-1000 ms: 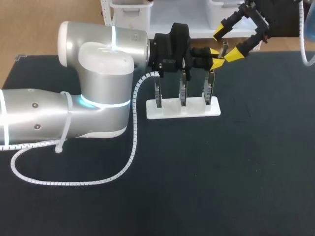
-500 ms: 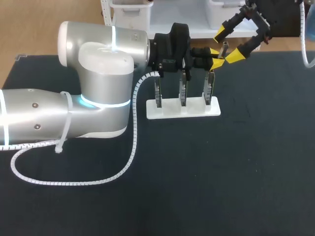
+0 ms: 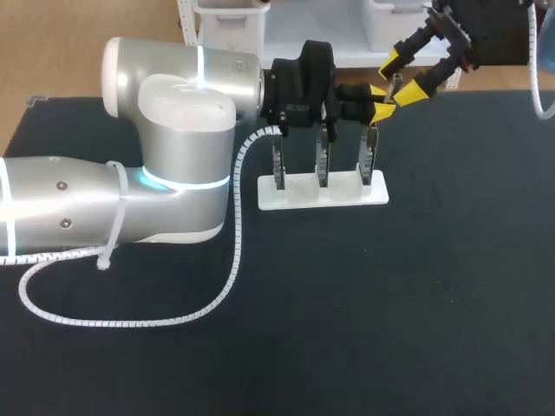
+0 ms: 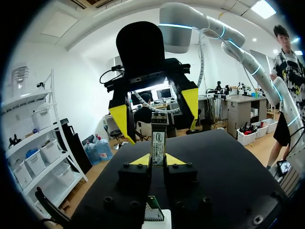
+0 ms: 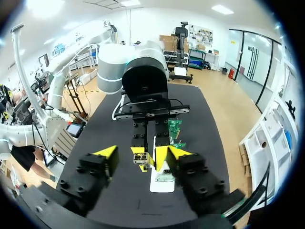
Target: Pick up the optical module with the left hand, and insert it into the network port with the right hand.
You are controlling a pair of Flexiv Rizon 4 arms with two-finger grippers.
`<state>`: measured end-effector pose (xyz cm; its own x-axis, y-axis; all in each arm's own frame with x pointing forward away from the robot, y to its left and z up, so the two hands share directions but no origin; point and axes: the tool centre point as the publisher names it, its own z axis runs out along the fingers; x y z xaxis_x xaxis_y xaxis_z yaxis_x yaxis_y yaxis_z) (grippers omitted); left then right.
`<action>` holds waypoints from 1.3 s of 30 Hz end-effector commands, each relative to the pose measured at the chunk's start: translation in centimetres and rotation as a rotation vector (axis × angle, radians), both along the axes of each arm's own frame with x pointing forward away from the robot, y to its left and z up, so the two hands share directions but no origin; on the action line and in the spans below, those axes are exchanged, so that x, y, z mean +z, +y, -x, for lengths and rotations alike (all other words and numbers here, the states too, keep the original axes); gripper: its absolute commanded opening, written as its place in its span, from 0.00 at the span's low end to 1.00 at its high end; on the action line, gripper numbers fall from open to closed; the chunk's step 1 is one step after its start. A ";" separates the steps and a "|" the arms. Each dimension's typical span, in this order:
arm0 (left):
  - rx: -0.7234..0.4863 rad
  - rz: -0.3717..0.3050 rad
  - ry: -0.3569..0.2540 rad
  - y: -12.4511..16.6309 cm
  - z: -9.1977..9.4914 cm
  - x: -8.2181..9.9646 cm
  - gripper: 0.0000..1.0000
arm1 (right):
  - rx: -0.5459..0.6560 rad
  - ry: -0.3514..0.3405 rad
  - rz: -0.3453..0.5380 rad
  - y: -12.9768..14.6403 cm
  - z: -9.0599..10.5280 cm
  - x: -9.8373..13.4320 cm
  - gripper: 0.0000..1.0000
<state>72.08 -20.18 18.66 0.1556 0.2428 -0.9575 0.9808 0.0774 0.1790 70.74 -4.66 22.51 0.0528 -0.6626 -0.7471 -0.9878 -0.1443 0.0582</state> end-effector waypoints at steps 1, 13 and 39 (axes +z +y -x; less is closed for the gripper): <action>-0.005 -0.004 0.003 0.0 -0.2 0.1 0.00 | -0.002 -0.002 -0.001 0.0 0.1 0.0 0.26; -0.005 -0.004 0.003 0.0 -0.2 0.1 0.00 | -0.002 -0.002 -0.001 0.0 0.1 0.0 0.00; -0.005 -0.004 0.003 0.0 -0.2 0.1 1.00 | -0.002 -0.002 -0.001 0.0 0.1 0.0 0.00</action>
<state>72.11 -20.17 18.67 0.1556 0.2425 -0.9576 0.9809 0.0768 0.1789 70.83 -4.67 22.51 0.0527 -0.6623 -0.7474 -0.9875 -0.1460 0.0598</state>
